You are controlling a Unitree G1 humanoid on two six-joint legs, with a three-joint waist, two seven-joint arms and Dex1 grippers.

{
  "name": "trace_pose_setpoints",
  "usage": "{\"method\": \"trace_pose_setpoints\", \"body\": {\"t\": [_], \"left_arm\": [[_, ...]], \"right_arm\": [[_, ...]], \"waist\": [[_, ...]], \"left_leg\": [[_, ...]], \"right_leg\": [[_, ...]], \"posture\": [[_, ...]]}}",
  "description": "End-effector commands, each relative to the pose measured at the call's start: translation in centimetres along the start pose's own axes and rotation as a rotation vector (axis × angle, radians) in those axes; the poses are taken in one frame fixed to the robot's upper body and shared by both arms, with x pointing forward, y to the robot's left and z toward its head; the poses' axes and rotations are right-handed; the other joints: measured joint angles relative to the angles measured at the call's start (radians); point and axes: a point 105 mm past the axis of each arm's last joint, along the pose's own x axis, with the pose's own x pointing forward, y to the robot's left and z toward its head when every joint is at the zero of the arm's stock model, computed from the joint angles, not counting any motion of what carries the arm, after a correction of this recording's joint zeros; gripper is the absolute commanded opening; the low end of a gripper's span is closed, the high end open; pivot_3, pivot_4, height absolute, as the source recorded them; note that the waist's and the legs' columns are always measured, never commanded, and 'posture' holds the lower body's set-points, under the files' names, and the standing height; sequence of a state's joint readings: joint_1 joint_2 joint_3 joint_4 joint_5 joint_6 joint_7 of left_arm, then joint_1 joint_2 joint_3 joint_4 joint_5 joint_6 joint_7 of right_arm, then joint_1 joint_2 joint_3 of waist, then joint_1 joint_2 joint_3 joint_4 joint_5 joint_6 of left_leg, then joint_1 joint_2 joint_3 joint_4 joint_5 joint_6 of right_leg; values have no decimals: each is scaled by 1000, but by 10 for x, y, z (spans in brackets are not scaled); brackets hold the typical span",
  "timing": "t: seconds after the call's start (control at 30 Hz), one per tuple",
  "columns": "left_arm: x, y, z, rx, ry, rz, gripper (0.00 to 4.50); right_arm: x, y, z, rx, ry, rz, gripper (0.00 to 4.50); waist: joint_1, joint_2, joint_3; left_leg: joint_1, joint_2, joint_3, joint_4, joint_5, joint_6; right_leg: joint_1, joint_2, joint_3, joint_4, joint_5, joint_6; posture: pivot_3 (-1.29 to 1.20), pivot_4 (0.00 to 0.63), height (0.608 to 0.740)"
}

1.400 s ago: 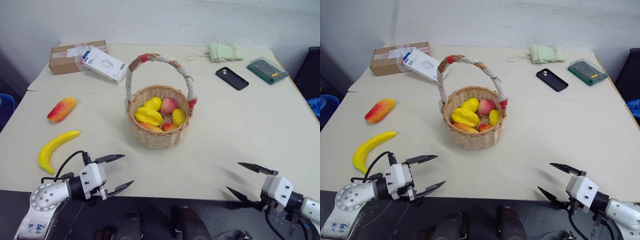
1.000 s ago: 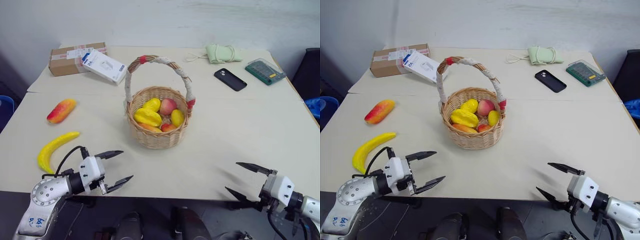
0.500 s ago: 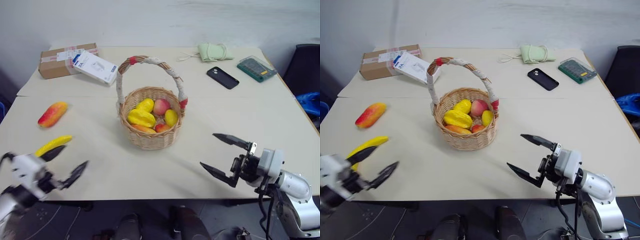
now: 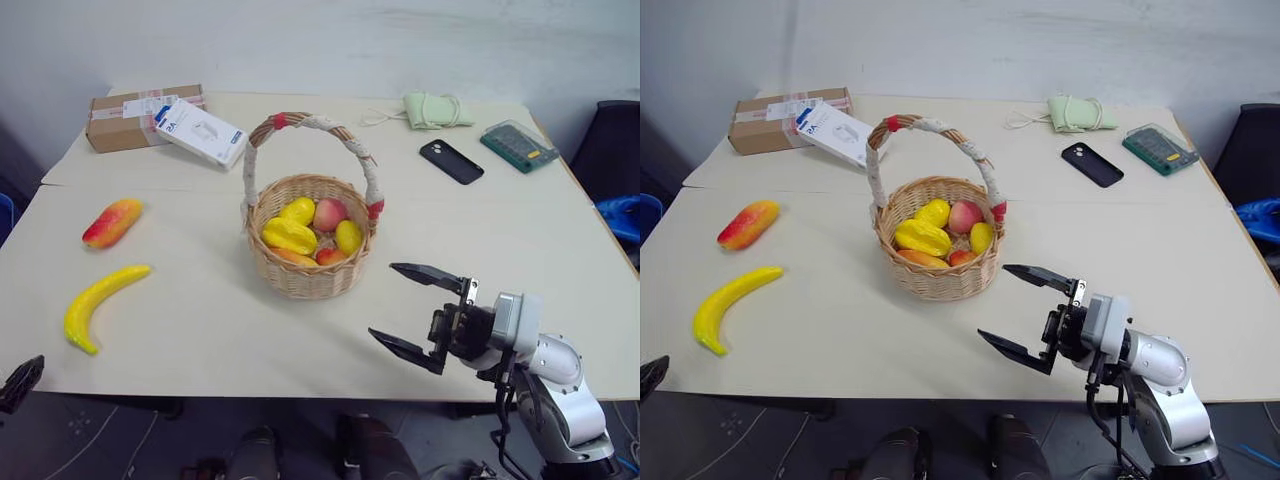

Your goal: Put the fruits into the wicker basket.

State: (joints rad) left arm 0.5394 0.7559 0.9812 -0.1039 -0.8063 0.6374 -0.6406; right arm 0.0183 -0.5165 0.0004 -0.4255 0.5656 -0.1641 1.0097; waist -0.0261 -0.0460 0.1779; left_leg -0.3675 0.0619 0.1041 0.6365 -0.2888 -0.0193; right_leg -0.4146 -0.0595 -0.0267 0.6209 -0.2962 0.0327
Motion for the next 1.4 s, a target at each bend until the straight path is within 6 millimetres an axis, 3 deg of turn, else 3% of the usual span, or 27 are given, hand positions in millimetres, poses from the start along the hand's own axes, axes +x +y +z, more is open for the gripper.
{"method": "trace_pose_setpoints", "body": {"t": [0.03, 0.1, 0.2, 0.3, 0.33, 0.4, 0.5, 0.63, 0.77, 0.83, 0.93, 1.0, 1.13, 1.2, 1.3, 1.4], "left_arm": [[19, -3, 36, 52, -15, -45, 4500], [37, -4, 51, 80, 35, -64, 4500], [54, -2, 41, 117, 184, -71, 4500], [70, 20, 35, 167, 234, 38, 4500], [75, 24, 33, 162, 242, 44, 4500], [83, 19, 26, 145, 280, -14, 4500], [89, 20, 22, 162, 313, -34, 3893], [90, 20, 20, 207, 335, -77, 2589], [85, 8, 21, 191, 319, -204, 1280], [84, -13, 44, 267, 169, -355, 745], [75, -55, 92, 374, -146, -554, 704], [73, -82, 94, 477, -121, -659, 704], [81, -179, 111, 582, -186, -954, 704], [91, -211, 122, 547, -262, -1010, 704], [110, -245, 124, 513, -291, -1039, 704], [127, -259, 121, 482, -233, -1006, 704]], "right_arm": [[-3, 2, -2, -22, -5, -2, 4471], [-6, 3, -7, -21, 9, -6, 4471], [-11, 4, -12, -26, 18, -14, 4471], [-13, 3, -14, -35, 26, -30, 4471], [-14, 3, -14, -39, 29, -35, 4471], [-17, 3, -16, -42, 36, -46, 4471], [-21, 3, -17, -46, 45, -64, 4500], [-25, 2, -19, -49, 55, -88, 4500], [-30, 0, -20, -50, 65, -110, 4500], [-33, -2, -20, -53, 72, -131, 4500], [-42, -5, -18, -10, 71, -183, 4500], [-47, -2, -15, 1, 78, -179, 4500], [-61, -11, -11, -24, 82, -302, 4500], [-66, -16, -9, -42, 82, -356, 4500], [-71, -18, -8, -66, 90, -395, 4500], [-73, -16, -7, -73, 92, -415, 4500]], "waist": [[0, 0, 0], [2, 0, 0], [-5, 2, -1], [-20, 6, -1], [-22, 6, -2], [-25, 4, -2], [-23, 4, -2], [-26, 5, -2], [-26, 5, -2], [-23, 4, -2], [-11, 4, -3], [0, 3, -3], [17, 6, -1], [24, 6, -1], [22, 7, -2], [2, 7, -1]], "left_leg": [[0, 0, 1, -1, 0, 0], [0, 1, 1, -1, 0, 0], [0, 1, 2, -4, 0, -1], [1, 0, 8, -8, -2, -2], [0, 0, 9, -9, -2, -3], [-3, 4, 11, -10, -1, -2], [-3, 8, 11, -9, -3, -7], [-1, 10, 12, -6, -3, -8], [1, 8, 12, -4, -1, -7], [1, 7, 12, -4, -1, -7], [0, 7, 11, -4, 0, -8], [0, 7, 10, -3, 0, -7], [0, 4, 9, -3, 2, -4], [0, 3, 10, 0, 3, -3], [1, 2, 12, 3, 4, 0], [0, 3, 15, 10, 1, -3]], "right_leg": [[0, 0, 1, 0, 0, 0], [0, -1, -1, 0, 0, 0], [0, -2, -1, -1, 0, -1], [-3, -3, 3, 0, 1, 1], [-7, -3, 3, 3, 4, 7], [-13, 0, 0, 8, 2, 6], [-15, 4, -5, 12, -2, 4], [-15, 5, -6, 17, -3, 4], [-14, 3, -5, 20, -3, 4], [-14, 2, -5, 22, -3, 4], [-14, 1, -6, 22, -3, 4], [-14, 0, -7, 23, -3, 4], [-12, -2, -6, 22, -3, 4], [-11, -1, -6, 23, -1, 8], [-9, 1, -1, 23, 3, 13], [-9, 8, 5, 24, 4, 14]], "posture": [[0, 150, 740], [0, 150, 740], [0, 150, 740], [0, 150, 740], [0, 150, 740], [0, 150, 740], [0, 150, 740], [0, 150, 740], [0, 150, 740], [0, 150, 740], [0, 150, 740], [0, 150, 740], [0, 150, 740], [0, 150, 740], [0, 150, 740], [0, 150, 740]]}}
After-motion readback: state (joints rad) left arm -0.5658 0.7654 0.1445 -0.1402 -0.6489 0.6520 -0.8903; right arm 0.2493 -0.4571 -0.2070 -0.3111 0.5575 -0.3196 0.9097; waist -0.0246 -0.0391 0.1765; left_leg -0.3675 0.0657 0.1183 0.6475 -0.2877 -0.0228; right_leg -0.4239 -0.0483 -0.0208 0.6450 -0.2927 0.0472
